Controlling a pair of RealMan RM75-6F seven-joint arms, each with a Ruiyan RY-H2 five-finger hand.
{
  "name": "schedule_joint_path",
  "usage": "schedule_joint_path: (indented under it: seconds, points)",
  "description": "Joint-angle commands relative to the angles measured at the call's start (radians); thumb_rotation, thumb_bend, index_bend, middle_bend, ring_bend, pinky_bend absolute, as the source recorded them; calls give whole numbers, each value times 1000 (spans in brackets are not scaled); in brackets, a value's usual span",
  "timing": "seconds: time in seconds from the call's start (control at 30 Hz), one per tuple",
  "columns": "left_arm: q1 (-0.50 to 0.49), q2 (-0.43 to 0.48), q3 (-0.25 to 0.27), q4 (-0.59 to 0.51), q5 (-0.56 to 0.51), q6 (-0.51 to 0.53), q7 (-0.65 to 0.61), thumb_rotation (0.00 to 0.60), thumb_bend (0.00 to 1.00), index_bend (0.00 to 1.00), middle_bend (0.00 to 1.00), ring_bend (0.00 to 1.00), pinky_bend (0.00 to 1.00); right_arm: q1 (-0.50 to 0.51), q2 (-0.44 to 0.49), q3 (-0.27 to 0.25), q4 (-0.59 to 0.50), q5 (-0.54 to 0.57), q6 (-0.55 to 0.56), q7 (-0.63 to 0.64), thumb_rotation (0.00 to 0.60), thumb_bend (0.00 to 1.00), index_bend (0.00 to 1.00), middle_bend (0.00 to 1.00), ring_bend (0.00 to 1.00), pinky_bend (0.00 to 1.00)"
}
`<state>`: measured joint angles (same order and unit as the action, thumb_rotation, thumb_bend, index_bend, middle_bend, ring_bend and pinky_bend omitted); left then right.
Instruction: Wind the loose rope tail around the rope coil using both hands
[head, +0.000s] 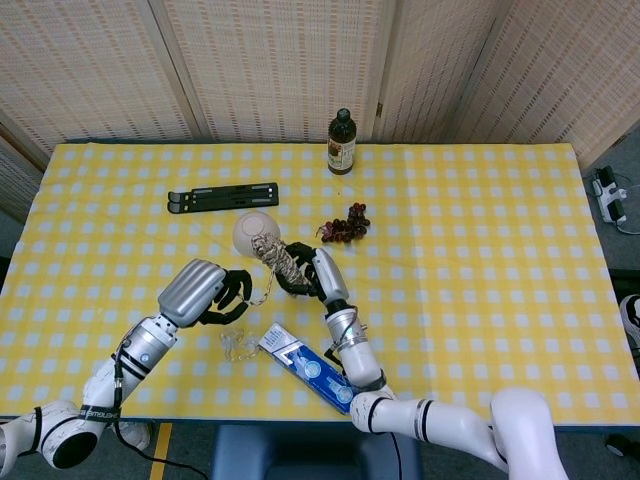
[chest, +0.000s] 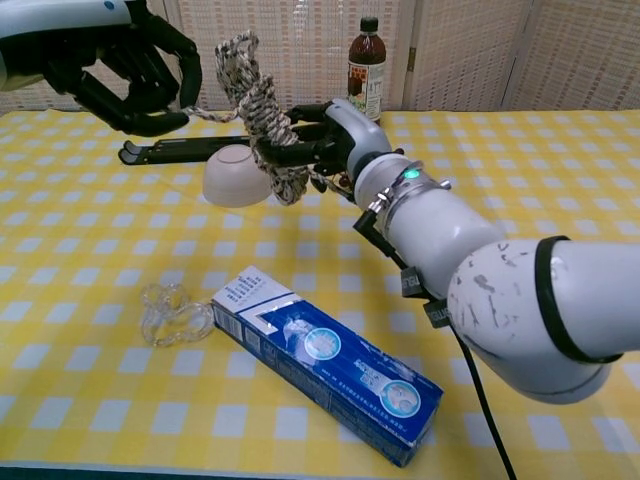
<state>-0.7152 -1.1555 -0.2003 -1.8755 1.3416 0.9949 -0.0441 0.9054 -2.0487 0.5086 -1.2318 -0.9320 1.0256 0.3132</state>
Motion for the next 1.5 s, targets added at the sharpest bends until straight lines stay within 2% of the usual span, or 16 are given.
schedule_joint_path:
  seconds: [0.03, 0.37, 0.7, 0.93, 1.03, 1.17, 1.4, 1.5]
  points:
    - [8, 0, 22, 33, -3, -20, -13, 600, 525, 665, 880, 773, 706, -30, 15, 39, -7, -40, -27, 111, 600, 510, 982, 826, 929, 824]
    - [8, -34, 48, 245, -120, -110, -41, 600, 527, 665, 880, 773, 705, -120, 170, 44, -118, -129, -90, 285, 600, 511, 982, 826, 932, 824]
    - [-14, -85, 48, 426, -289, -201, 26, 600, 527, 665, 880, 773, 705, -193, 349, -12, -260, -244, -149, 379, 600, 511, 982, 826, 932, 824]
    - [-40, -128, 49, 515, -373, -233, 107, 600, 526, 666, 880, 773, 705, -220, 435, -54, -318, -331, -164, 459, 600, 510, 982, 826, 932, 824]
    - [-52, -141, 42, 531, -406, -238, 132, 600, 526, 666, 880, 773, 705, -225, 463, -75, -331, -365, -170, 489, 600, 510, 982, 826, 932, 824]
    - [-63, -141, 34, 516, -398, -208, 172, 600, 525, 666, 880, 773, 705, -217, 490, -105, -343, -400, -184, 492, 600, 510, 982, 827, 932, 824]
    - [-96, -121, 22, 436, -321, -122, 291, 600, 526, 665, 880, 773, 705, -176, 509, -159, -366, -410, -230, 396, 600, 511, 988, 831, 937, 827]
    - [-109, -118, 10, 399, -322, -92, 345, 600, 525, 663, 880, 773, 705, -160, 508, -176, -374, -403, -248, 354, 600, 511, 988, 831, 936, 827]
